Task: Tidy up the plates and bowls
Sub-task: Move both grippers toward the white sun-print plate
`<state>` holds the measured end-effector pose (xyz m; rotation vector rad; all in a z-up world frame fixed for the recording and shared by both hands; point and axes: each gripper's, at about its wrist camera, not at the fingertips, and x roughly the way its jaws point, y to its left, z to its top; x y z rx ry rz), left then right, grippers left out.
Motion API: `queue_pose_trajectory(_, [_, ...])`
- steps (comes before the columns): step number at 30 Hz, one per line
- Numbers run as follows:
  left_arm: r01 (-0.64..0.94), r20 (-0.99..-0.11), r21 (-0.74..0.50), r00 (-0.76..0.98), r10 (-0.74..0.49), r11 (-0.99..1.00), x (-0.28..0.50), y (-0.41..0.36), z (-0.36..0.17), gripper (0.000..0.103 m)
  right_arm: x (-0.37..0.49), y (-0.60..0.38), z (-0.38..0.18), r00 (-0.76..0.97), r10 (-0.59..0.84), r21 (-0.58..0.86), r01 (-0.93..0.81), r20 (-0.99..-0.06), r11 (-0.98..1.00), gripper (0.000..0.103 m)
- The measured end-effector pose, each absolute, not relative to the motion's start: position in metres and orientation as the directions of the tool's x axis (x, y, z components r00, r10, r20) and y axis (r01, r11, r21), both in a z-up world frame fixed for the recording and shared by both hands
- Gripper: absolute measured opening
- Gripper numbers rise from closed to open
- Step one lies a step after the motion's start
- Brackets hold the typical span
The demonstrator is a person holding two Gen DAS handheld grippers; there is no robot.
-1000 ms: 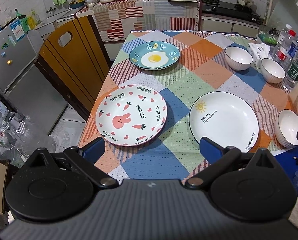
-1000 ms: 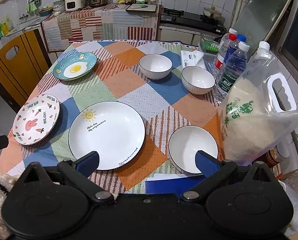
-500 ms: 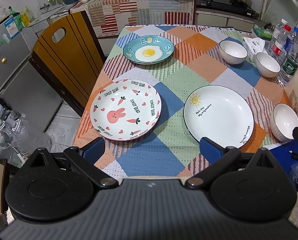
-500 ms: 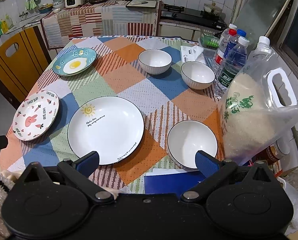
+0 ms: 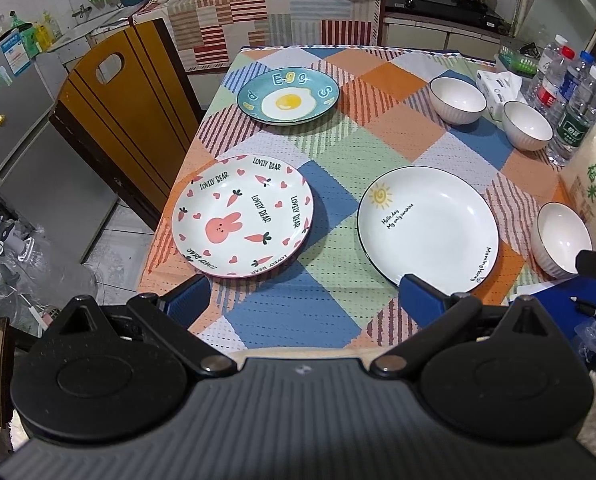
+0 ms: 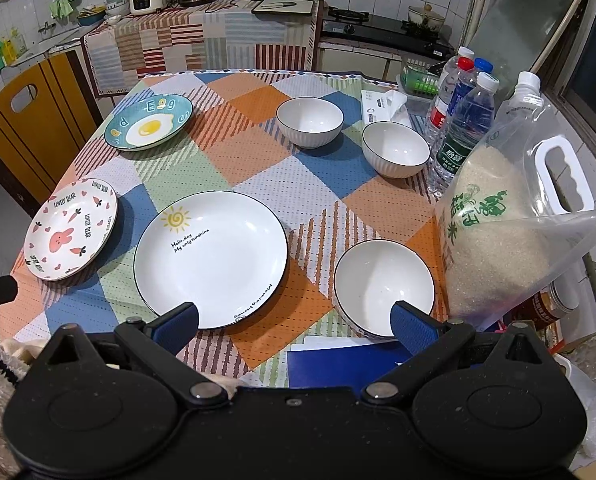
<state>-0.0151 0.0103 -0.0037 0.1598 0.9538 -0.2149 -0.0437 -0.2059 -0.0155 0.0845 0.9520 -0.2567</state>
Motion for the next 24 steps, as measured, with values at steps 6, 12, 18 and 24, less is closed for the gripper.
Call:
queue_pose_trajectory(6, [0.263, -0.813, 0.032, 0.568, -0.127, 0.964, -0.016, 0.010, -0.002, 0.102, -0.044, -0.208, -0.016, 0.556, -0.168, -0.030, 0.248, -0.814, 0.968, 0.103])
queue_pose_trajectory(12, [0.308, -0.797, 0.057, 0.587, -0.142, 0.950, -0.013, 0.005, 0.007, 0.103, -0.041, -0.217, -0.015, 0.589, -0.098, 0.048, 0.228, -0.802, 0.972, 0.103])
queue_pose_trajectory(18, [0.352, -0.785, 0.081, 0.599, -0.158, 0.932, 0.004, 0.000, 0.003, 0.103, -0.039, -0.221, -0.019, 0.738, 0.037, 0.110, 0.051, -0.674, 0.993, 0.103])
queue_pose_trajectory(24, [0.379, -0.783, 0.110, 0.602, -0.154, 0.919, 0.027, -0.006, -0.013, 0.103, -0.023, -0.229, -0.044, 0.787, 0.122, 0.140, -0.046, -0.604, 0.989, 0.103])
